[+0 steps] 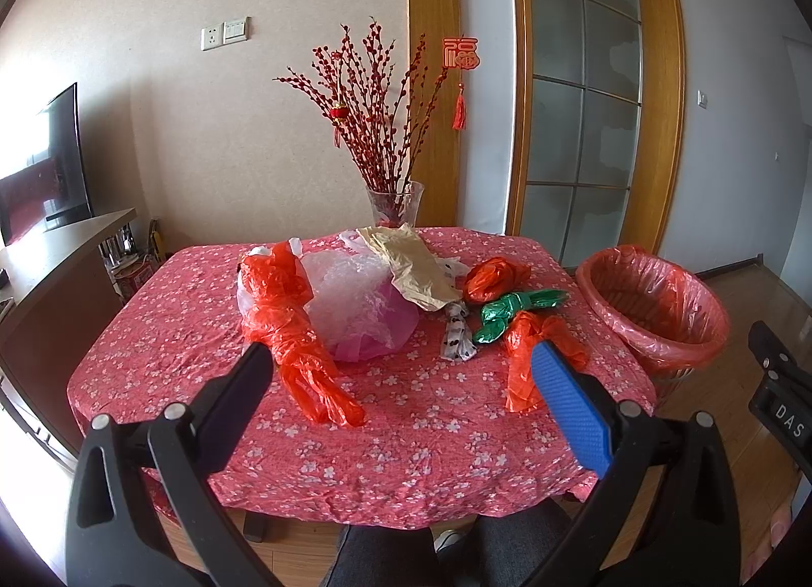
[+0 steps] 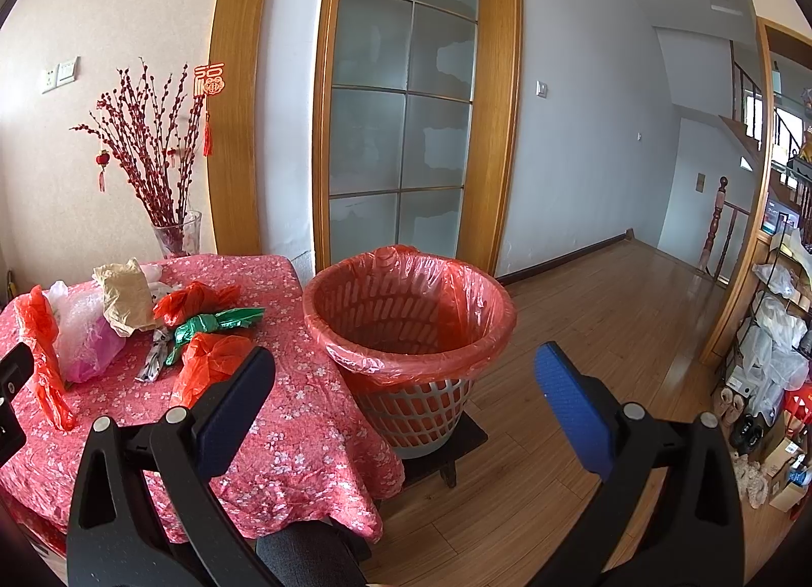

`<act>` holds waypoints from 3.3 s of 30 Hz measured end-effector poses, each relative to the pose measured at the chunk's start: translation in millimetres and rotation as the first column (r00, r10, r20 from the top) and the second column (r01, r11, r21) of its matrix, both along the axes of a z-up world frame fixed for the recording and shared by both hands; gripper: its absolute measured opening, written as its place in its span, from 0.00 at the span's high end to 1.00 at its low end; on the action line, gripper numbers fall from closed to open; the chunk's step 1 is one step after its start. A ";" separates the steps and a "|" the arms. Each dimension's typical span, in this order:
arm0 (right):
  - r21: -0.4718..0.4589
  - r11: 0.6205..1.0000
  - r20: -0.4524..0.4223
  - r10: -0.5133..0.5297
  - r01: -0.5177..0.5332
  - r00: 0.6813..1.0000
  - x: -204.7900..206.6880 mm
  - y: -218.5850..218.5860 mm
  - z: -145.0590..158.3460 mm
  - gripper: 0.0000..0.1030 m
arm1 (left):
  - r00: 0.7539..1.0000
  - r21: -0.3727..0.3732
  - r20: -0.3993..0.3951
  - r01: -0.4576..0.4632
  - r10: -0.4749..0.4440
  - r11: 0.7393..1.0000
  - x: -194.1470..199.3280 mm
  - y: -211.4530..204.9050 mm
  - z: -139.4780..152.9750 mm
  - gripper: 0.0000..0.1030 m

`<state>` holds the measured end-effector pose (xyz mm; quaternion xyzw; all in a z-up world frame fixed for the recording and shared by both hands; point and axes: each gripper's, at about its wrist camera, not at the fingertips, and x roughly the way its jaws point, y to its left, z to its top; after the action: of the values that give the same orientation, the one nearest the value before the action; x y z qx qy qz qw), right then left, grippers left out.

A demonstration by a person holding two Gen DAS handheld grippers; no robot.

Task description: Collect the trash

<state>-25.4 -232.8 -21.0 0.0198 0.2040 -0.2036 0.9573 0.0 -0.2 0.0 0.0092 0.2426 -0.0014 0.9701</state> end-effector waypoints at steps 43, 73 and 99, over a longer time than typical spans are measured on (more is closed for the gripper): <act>0.000 1.000 -0.002 -0.002 0.002 1.000 0.2 -2.2 -4.0 0.02 | 1.000 -0.002 -0.005 0.000 0.000 1.000 -0.3 -3.9 -4.6 0.04; 0.094 0.966 0.045 0.236 -0.239 0.971 84.3 31.4 2.1 0.02 | 0.973 -0.018 -0.071 -0.222 0.220 0.975 39.2 72.0 -29.8 0.04; 0.316 0.874 -0.303 0.462 -0.370 0.833 269.1 92.1 -72.0 0.46 | 0.957 -0.031 -0.127 -0.266 0.260 0.963 89.7 106.0 -45.0 0.04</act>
<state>243.7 -140.7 -93.0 0.0533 0.4031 0.0377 0.9128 89.6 105.8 -45.0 -0.0465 0.3002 0.1213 0.9450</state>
